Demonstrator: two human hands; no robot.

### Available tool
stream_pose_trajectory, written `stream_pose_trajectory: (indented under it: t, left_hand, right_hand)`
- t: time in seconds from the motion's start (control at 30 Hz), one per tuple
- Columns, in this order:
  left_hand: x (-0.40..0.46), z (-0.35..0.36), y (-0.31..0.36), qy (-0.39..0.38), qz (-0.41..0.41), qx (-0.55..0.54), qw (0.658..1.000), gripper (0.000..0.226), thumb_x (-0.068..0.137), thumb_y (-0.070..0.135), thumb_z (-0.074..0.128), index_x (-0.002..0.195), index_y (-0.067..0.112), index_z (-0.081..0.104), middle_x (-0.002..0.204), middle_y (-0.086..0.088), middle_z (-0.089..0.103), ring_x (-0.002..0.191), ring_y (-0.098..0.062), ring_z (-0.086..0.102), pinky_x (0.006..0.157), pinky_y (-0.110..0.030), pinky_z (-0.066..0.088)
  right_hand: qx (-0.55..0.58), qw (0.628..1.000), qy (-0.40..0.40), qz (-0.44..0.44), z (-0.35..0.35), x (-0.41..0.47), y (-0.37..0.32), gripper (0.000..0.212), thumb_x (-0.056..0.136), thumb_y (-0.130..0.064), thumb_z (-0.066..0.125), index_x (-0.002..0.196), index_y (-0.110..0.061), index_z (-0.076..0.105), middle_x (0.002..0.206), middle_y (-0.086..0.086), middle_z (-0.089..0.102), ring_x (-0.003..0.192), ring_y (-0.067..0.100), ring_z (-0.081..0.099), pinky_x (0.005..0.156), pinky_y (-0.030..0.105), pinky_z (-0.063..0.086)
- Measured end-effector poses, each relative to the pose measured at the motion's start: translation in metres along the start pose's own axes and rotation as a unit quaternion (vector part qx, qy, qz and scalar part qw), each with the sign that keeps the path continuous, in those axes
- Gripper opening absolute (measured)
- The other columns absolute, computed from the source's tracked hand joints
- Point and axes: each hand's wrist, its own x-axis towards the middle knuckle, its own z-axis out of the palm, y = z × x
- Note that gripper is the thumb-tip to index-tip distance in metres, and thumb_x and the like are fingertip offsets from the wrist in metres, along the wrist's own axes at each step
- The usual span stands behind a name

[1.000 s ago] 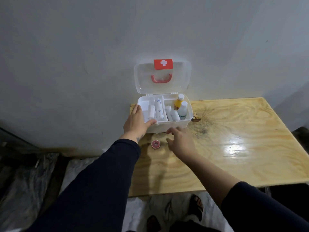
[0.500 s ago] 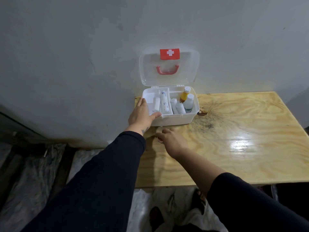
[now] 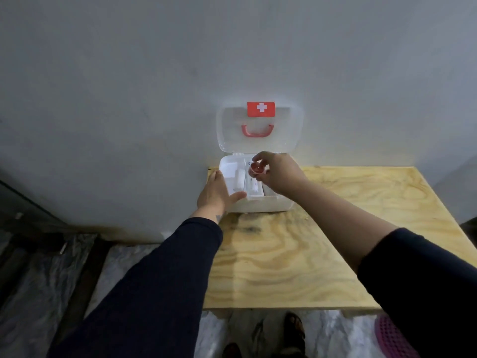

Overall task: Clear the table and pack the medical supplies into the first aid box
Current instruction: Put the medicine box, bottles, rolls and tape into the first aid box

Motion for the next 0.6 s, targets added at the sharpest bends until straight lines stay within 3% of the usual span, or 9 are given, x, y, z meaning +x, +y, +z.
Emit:
stream_pose_trajectory:
  t: [0.17, 0.27, 0.33, 0.5, 0.6]
  left_hand:
    - [-0.001, 0.005, -0.003, 0.004, 0.009, -0.049, 0.999, 0.089, 0.077, 0.053, 0.069, 0.147, 0.015, 0.03, 0.146, 0.0, 0.042, 0.127, -0.024, 0.049, 0.097, -0.041, 0.048]
    - [0.0, 0.008, -0.007, 0.013, 0.013, -0.083, 0.996, 0.085, 0.078, 0.05, 0.072, 0.146, 0.018, 0.032, 0.143, 0.0, 0.046, 0.125, -0.022, 0.05, 0.1, -0.041, 0.046]
    - [0.0, 0.01, -0.008, 0.011, 0.011, -0.099, 0.995, 0.09, 0.081, 0.047, 0.072, 0.151, 0.016, 0.025, 0.151, -0.001, 0.038, 0.135, -0.022, 0.042, 0.108, -0.037, 0.039]
    - [0.002, 0.011, -0.009, 0.017, 0.014, -0.122, 0.992, 0.096, 0.08, 0.047, 0.073, 0.154, 0.02, 0.018, 0.155, 0.002, 0.034, 0.139, -0.02, 0.037, 0.111, -0.035, 0.034]
    - [0.002, 0.009, -0.008, 0.014, 0.014, -0.127, 0.992, 0.092, 0.081, 0.043, 0.073, 0.152, 0.019, 0.021, 0.154, 0.001, 0.035, 0.138, -0.02, 0.038, 0.108, -0.032, 0.033]
  right_hand:
    - [-0.056, 0.998, -0.013, -0.027, 0.016, 0.051, -0.015, 0.034, 0.09, -0.017, 0.062, 0.123, -0.016, 0.063, 0.121, 0.009, 0.067, 0.111, 0.028, 0.061, 0.093, 0.034, 0.051]
    - [-0.094, 0.994, -0.041, -0.036, 0.03, 0.077, -0.022, 0.02, 0.089, -0.011, 0.056, 0.103, -0.015, 0.07, 0.108, 0.007, 0.069, 0.099, 0.026, 0.062, 0.078, 0.031, 0.049]
    - [-0.114, 0.991, -0.065, -0.038, 0.035, 0.088, -0.026, 0.016, 0.088, -0.008, 0.053, 0.087, -0.016, 0.067, 0.099, 0.005, 0.066, 0.088, 0.025, 0.059, 0.07, 0.028, 0.042]
    - [-0.139, 0.983, -0.105, -0.064, 0.048, 0.104, -0.032, 0.029, 0.092, -0.017, 0.056, 0.118, -0.011, 0.066, 0.125, 0.012, 0.06, 0.114, 0.031, 0.059, 0.098, 0.036, 0.049]
    - [-0.095, 0.99, -0.092, -0.038, 0.05, 0.108, -0.027, 0.036, 0.09, -0.025, 0.063, 0.124, -0.013, 0.061, 0.127, 0.012, 0.055, 0.111, 0.032, 0.058, 0.096, 0.035, 0.046]
